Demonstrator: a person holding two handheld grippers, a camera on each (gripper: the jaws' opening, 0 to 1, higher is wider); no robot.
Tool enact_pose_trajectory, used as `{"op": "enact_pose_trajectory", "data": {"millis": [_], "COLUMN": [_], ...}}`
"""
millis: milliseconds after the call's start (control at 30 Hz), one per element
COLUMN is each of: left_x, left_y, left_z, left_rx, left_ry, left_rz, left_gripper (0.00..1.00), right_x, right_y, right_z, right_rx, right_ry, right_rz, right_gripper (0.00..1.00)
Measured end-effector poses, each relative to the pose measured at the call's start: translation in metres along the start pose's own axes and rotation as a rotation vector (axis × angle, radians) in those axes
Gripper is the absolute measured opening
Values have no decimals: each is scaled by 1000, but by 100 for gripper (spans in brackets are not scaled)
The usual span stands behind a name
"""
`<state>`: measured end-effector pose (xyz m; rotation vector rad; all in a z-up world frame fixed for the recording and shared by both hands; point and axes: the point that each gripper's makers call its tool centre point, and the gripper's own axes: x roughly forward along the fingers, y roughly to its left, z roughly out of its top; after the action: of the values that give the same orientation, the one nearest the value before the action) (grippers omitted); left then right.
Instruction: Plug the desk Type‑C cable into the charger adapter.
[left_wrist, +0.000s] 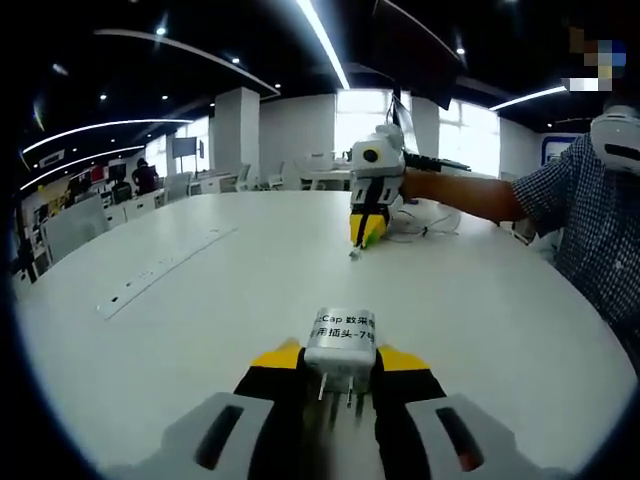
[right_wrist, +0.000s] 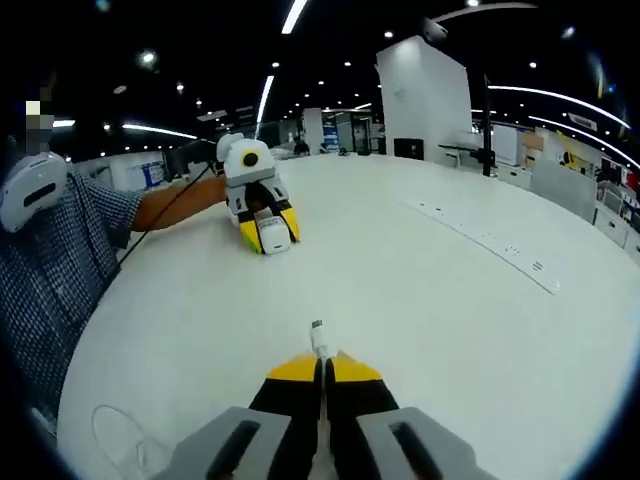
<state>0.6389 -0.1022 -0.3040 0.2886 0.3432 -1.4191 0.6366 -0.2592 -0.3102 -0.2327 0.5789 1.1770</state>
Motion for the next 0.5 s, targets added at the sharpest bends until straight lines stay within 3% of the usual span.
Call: {"op": "enact_pose_trajectory", "data": {"millis": [167,500], "left_x": [1,3], "left_y": [-1,-1], "left_z": [0,1], "left_rx": [3,16], "left_ry": [8,-4], "left_rz": [-18,-30], "left_gripper": [26,26], "right_x": [2,15], "right_y": [3,10], "right_z": [5,17], "right_rx": [63,100], "right_ry": [12,28], "right_rz": [24,87], "right_gripper": [4,4]}}
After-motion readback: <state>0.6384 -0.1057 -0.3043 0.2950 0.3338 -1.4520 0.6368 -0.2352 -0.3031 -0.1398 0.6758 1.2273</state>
